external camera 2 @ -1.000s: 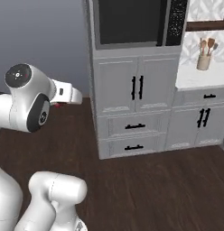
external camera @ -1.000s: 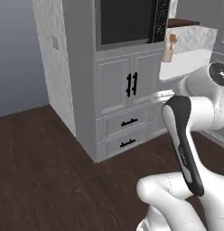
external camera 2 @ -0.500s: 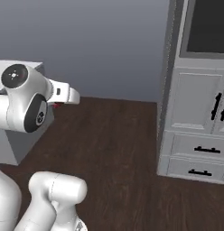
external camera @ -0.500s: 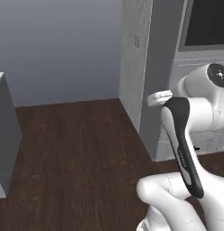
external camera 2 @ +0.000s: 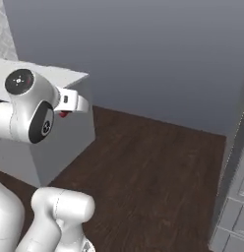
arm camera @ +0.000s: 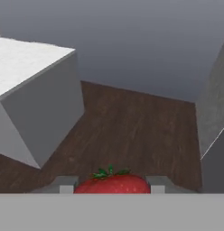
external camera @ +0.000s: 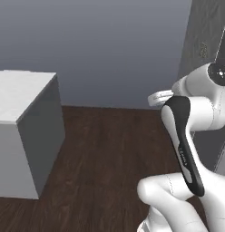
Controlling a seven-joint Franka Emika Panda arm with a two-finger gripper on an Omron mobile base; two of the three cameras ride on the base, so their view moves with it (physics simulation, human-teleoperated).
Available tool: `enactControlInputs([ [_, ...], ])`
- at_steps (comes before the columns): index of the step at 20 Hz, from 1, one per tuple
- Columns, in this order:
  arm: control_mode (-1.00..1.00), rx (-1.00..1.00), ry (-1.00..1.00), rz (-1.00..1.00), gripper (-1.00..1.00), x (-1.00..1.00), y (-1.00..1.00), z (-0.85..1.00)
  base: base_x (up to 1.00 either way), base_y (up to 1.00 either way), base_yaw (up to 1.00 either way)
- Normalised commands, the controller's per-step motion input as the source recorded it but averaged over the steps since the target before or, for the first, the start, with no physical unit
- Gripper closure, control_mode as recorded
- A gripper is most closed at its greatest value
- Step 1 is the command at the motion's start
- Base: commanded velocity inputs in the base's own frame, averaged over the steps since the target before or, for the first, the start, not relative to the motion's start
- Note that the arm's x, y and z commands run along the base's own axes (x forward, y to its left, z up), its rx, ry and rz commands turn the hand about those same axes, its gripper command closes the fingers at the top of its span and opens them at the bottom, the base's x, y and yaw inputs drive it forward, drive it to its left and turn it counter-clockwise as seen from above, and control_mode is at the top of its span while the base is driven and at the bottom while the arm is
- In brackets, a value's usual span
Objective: Take the strawberry from the fridge and place it on top of the pancake, located on the dining counter.
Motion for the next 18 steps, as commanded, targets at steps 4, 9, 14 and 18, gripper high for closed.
enactControlInputs([
  [4, 1.00, 0.00, 0.00, 0.00, 1.00, 0.00, 0.00, 0.00, 0.87, 0.17, 0.61],
  [9, 1.00, 0.00, 0.00, 0.00, 1.00, 0.00, 0.00, 0.00, 1.00, -0.03, 0.51],
  [14, 1.00, 0.00, 0.00, 0.00, 1.00, 0.00, 0.00, 0.00, 1.00, -0.24, 0.45],
  [18, 1.00, 0.00, 0.00, 0.00, 1.00, 0.00, 0.00, 0.00, 1.00, -0.42, 0.23],
])
